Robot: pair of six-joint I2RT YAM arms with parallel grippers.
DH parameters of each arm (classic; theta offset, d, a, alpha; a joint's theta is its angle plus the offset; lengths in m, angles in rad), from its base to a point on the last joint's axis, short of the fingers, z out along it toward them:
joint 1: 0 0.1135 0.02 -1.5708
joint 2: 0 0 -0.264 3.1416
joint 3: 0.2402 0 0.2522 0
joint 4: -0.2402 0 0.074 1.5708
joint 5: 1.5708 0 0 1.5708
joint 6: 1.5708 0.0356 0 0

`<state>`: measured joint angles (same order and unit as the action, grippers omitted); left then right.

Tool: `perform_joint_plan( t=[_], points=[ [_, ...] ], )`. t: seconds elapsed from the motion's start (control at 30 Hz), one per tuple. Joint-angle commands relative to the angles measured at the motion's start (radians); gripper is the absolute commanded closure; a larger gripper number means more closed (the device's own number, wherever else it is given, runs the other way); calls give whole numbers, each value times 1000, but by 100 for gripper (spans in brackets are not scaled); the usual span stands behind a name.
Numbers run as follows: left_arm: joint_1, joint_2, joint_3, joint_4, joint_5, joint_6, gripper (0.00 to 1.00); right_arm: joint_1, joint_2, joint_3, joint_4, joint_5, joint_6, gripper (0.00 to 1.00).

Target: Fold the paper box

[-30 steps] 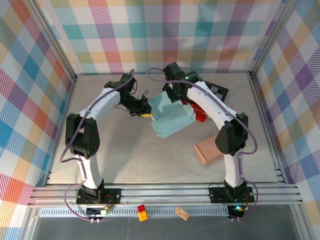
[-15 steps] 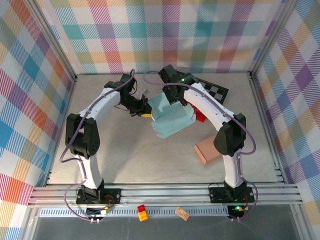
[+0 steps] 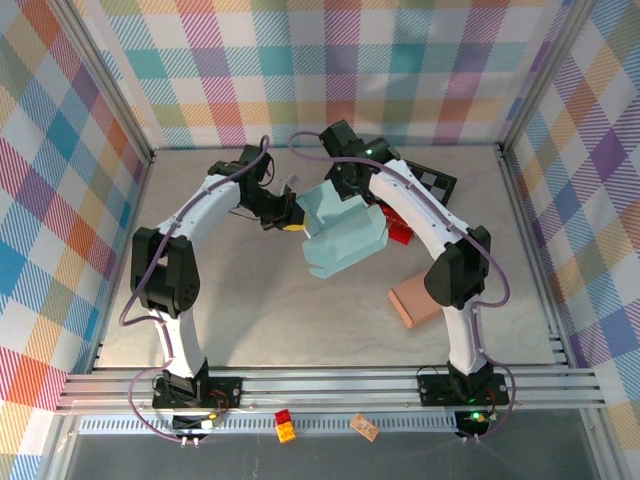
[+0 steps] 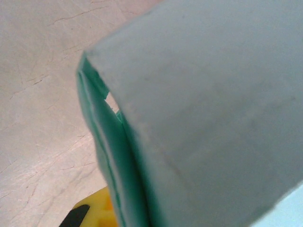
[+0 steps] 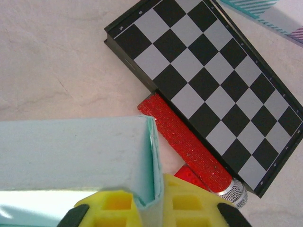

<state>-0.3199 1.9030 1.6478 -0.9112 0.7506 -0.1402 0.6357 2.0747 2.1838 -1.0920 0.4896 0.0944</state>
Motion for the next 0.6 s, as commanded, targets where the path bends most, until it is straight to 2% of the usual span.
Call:
perform_joint_plan(
  t=[0.0,0.33,0.47,0.57],
  points=[
    [-10,6,24,-17,43,32,100,-8,23,40,0,31,30,99],
    [-18,14,36,2,20,-13,100,67,65,70,-49,349,90,100],
    [-19,11,29,30,26,-41,100,113,70,65,-27,412,64,100],
    [-21,11,33,31,27,-44,100,132,79,65,-20,413,53,100]
  ],
)
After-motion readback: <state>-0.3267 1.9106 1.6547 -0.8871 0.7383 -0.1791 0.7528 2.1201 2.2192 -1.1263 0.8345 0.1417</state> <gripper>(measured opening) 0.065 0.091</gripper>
